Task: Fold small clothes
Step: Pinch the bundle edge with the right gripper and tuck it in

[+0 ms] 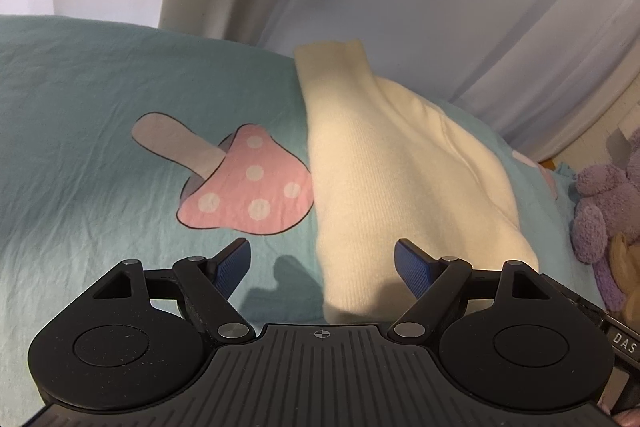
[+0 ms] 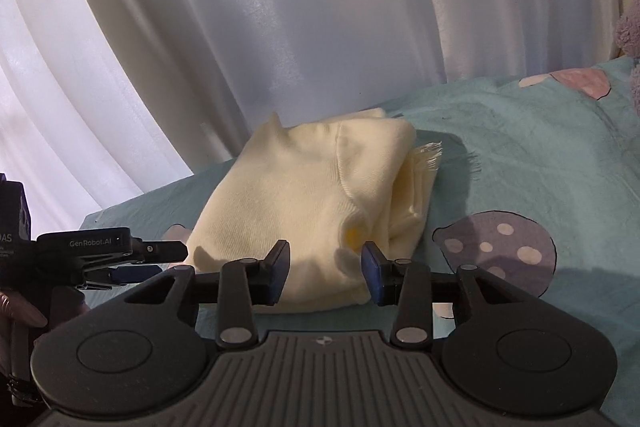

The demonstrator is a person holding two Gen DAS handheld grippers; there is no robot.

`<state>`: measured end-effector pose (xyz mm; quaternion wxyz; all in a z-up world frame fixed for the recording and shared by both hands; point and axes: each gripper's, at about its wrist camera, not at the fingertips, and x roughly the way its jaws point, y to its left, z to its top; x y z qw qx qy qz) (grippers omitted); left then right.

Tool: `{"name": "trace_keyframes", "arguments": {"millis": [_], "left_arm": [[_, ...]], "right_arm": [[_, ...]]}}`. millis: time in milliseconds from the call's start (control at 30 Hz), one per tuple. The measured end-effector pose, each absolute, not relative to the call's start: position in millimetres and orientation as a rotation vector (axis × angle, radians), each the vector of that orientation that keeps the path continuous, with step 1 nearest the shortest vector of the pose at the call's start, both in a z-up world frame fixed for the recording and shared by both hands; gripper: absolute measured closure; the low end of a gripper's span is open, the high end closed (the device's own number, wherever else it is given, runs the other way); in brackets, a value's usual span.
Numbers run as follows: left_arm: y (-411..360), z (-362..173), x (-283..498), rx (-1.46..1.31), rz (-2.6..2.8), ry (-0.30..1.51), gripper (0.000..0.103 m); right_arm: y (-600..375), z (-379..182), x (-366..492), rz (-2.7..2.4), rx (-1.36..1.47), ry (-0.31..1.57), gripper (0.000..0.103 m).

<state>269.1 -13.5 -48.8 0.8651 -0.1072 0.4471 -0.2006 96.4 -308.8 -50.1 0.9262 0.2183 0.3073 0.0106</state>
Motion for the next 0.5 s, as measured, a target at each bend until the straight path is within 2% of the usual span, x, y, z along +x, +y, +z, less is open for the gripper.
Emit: {"name": "trace_keyframes", "arguments": {"millis": [133, 233, 367, 433, 500], "left_arm": [[-22.1, -50.2, 272.6, -0.201, -0.443, 0.954, 0.019], [-25.7, -51.9, 276.1, -0.192, -0.449, 0.967, 0.019], [-28.2, -51.5, 279.5, -0.193, -0.467, 0.973, 0.024], [-26.5, -52.0, 281.4, -0.192, -0.465, 0.973, 0.024], [-26.0, -52.5, 282.7, -0.190, -0.467, 0.975, 0.024]], "right_arm": [[-310.5, -59.9, 111.6, 0.052, 0.388, 0.659, 0.064], [-308.8, -63.9, 120.5, 0.070, 0.341, 0.680, 0.082], [-298.1, -56.4, 119.0, 0.069, 0.212, 0.667, 0.094], [-307.8, -56.2, 117.1, 0.093, 0.319, 0.665, 0.095], [-331.9, -64.2, 116.1, 0.119, 0.542, 0.670, 0.095]]}}
